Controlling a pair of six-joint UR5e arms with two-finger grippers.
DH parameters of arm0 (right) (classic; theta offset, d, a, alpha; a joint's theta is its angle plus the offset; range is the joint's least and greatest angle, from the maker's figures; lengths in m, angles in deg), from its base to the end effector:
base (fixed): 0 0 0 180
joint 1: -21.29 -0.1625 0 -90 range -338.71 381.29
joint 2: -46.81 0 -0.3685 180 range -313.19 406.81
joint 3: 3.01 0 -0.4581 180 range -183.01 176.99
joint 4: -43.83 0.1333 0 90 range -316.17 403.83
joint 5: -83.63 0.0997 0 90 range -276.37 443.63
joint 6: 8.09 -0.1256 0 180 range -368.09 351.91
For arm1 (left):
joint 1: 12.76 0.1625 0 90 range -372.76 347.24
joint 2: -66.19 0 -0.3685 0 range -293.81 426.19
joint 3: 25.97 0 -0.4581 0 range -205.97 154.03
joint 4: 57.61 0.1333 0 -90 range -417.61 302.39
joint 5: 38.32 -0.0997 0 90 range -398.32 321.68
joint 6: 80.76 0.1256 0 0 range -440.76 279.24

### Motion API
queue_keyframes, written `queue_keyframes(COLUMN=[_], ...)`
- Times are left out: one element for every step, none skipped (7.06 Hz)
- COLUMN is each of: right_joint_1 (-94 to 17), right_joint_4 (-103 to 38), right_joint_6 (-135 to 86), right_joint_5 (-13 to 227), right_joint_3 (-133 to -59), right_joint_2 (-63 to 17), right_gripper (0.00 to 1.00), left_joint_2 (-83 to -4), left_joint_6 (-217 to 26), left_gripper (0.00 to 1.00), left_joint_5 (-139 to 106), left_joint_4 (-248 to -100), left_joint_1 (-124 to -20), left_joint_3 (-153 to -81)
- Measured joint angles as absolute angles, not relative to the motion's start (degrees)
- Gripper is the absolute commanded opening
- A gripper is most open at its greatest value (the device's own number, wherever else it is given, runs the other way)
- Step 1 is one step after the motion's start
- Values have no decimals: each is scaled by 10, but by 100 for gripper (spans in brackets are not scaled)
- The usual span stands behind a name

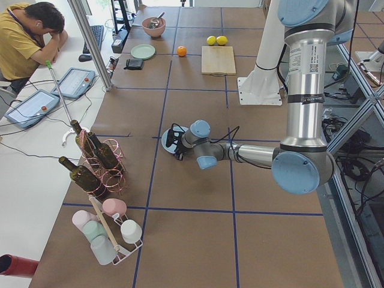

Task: Pick orange to plate
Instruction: 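Reach the left gripper to the rim of the light blue plate, then push the light blue plate with the left gripper toward the table center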

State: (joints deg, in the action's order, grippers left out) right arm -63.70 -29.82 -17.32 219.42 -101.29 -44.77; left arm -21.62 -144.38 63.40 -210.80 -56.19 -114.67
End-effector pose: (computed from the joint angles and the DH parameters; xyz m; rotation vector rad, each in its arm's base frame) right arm -0.0067 -0.5724 0.5190 0.2797 -0.8286 -0.0918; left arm 0.3614 -0.4905 0.5346 0.4421 0.9584 -0.1629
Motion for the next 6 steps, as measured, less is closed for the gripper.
queue_keyframes(right_joint_1=[-637, -637, -637, -637, -638, -637], right_joint_4=[-298, -298, -298, -298, -298, -298], right_joint_6=[-173, -173, -173, -173, -173, -174], right_joint_5=[2194, 2194, 2194, 2194, 2194, 2194], right_joint_3=[-1013, -1013, -1013, -1013, -1014, -1015], right_joint_2=[-448, -448, -448, -448, -449, -449], right_gripper=[100, 100, 100, 100, 100, 100], left_joint_2=[-216, -217, -221, -235, -268, -313], left_joint_6=[-1443, -1442, -1441, -1443, -1447, -1450], left_gripper=[0, 0, 0, 0, 0, 0], left_joint_5=[634, 636, 639, 640, 640, 638], left_joint_4=[-2108, -2107, -2106, -2101, -2088, -2062], left_joint_1=[-562, -562, -562, -562, -562, -563], left_joint_3=[-1149, -1159, -1177, -1193, -1200, -1200])
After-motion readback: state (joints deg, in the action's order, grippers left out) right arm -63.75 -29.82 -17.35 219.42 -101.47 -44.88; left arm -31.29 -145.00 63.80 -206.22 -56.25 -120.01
